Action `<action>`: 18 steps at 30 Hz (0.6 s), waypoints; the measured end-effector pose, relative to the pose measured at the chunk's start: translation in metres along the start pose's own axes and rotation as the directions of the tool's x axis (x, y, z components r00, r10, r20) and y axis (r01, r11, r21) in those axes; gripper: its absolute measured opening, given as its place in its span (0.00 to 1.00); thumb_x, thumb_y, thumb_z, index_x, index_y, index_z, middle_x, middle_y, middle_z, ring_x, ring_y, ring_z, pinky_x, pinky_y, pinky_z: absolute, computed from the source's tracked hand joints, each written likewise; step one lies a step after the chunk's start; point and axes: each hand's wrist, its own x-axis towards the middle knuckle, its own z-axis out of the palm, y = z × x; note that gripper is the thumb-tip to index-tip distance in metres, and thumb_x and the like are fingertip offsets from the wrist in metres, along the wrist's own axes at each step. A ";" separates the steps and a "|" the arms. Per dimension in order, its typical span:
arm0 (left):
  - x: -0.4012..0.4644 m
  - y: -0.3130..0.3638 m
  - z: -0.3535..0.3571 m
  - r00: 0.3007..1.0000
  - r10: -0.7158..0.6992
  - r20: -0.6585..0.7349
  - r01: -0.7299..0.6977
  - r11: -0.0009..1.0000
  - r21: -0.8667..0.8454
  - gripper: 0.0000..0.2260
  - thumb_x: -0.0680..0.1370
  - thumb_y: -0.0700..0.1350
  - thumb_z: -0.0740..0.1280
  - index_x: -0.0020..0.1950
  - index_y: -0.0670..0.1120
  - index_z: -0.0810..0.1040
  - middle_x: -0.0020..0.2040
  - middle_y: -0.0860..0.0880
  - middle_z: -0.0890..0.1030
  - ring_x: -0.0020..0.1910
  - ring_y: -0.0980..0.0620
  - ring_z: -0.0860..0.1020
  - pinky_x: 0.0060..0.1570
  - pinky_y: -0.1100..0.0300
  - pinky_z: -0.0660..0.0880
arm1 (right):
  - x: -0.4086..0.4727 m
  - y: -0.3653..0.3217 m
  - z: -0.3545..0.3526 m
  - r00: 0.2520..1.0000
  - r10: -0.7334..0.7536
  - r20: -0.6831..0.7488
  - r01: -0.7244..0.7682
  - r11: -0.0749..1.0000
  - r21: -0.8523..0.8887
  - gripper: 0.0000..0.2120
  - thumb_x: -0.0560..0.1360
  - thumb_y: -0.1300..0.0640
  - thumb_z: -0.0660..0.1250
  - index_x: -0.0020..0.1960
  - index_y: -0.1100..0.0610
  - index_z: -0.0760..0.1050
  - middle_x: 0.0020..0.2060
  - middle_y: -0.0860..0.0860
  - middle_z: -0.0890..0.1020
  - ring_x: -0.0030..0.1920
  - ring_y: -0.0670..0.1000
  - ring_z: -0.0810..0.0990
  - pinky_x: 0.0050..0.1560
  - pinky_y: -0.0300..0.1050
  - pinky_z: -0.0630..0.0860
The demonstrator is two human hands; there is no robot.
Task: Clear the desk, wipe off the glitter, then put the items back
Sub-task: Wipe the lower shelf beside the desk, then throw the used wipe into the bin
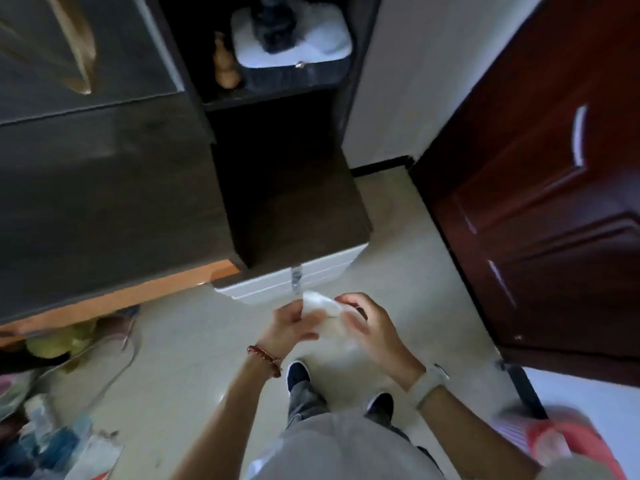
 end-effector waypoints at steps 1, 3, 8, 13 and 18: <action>0.005 0.006 0.023 0.999 0.022 0.032 -0.026 0.991 0.129 0.06 0.76 0.38 0.64 0.38 0.42 0.75 0.35 0.47 0.75 0.35 0.52 0.74 0.31 0.67 0.75 | -0.013 0.006 -0.021 0.995 0.010 -0.098 -0.011 1.000 -0.014 0.08 0.75 0.61 0.64 0.53 0.55 0.73 0.47 0.48 0.77 0.48 0.48 0.77 0.44 0.24 0.69; 0.011 0.016 0.073 0.991 0.068 0.113 -0.106 0.917 0.384 0.12 0.76 0.43 0.65 0.34 0.40 0.74 0.29 0.49 0.72 0.30 0.51 0.70 0.29 0.63 0.70 | -0.043 0.022 -0.062 0.960 0.109 -0.259 -0.107 0.994 0.025 0.09 0.74 0.62 0.66 0.53 0.55 0.73 0.45 0.48 0.77 0.46 0.48 0.76 0.41 0.25 0.69; -0.001 0.017 0.220 0.921 0.049 0.386 -0.302 0.714 0.631 0.18 0.76 0.45 0.64 0.27 0.46 0.64 0.22 0.50 0.69 0.20 0.61 0.71 0.25 0.69 0.64 | -0.149 0.089 -0.142 0.796 0.342 -0.499 -0.219 0.932 0.289 0.11 0.73 0.66 0.65 0.41 0.50 0.74 0.33 0.47 0.77 0.32 0.44 0.74 0.29 0.31 0.68; -0.046 -0.036 0.385 0.767 -0.211 0.605 -0.239 0.782 0.576 0.05 0.77 0.40 0.61 0.44 0.44 0.76 0.32 0.48 0.77 0.22 0.60 0.74 0.23 0.68 0.68 | -0.283 0.177 -0.202 0.487 0.586 -0.647 -0.001 0.741 0.671 0.12 0.74 0.71 0.62 0.40 0.57 0.77 0.31 0.52 0.76 0.27 0.45 0.73 0.26 0.34 0.70; -0.084 -0.091 0.505 0.669 -0.466 0.579 0.181 0.858 0.481 0.10 0.76 0.32 0.57 0.41 0.42 0.75 0.28 0.48 0.78 0.26 0.53 0.78 0.27 0.63 0.76 | -0.371 0.252 -0.264 0.430 0.776 -0.462 0.355 0.325 0.876 0.14 0.72 0.76 0.56 0.39 0.66 0.77 0.27 0.54 0.79 0.28 0.48 0.77 0.28 0.36 0.75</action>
